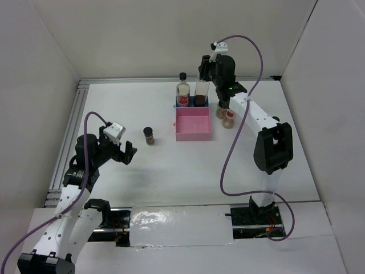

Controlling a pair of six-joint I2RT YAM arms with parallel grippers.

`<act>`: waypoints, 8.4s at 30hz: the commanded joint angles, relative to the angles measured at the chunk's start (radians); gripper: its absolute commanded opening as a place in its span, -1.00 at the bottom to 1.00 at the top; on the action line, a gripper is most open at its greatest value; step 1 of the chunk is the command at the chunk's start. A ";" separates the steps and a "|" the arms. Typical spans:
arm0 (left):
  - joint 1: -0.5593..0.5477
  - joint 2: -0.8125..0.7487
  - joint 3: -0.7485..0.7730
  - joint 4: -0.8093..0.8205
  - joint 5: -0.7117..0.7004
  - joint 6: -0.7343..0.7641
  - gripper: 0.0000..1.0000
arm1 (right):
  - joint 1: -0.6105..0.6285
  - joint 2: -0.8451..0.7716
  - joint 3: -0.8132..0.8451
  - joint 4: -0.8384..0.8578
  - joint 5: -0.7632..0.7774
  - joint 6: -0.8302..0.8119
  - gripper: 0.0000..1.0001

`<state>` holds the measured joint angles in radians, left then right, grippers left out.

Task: Organize the condiment bottles

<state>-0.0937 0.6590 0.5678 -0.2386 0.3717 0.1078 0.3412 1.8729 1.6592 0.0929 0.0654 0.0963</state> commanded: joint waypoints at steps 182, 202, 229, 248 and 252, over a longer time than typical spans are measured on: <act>0.042 0.004 -0.043 0.044 0.142 0.050 0.98 | 0.260 0.158 0.025 -0.349 0.005 -0.113 0.52; 0.041 -0.013 -0.046 0.038 0.151 0.040 0.97 | 0.126 -0.326 -0.294 -0.409 -0.016 -0.001 -0.58; 0.043 -0.013 -0.031 0.032 0.110 0.055 0.98 | -0.179 0.132 -0.012 -0.440 -0.016 -0.171 0.91; 0.043 0.005 -0.025 0.044 0.110 0.059 0.98 | -0.171 -0.025 -0.012 -0.363 0.073 -0.162 -0.97; 0.043 0.002 -0.026 0.050 0.111 0.056 0.98 | -0.145 -0.124 -0.039 -0.337 0.111 -0.167 -1.00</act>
<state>-0.0547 0.6598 0.5159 -0.2192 0.4751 0.1547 0.1680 1.9224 1.6131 -0.3439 0.1211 -0.0689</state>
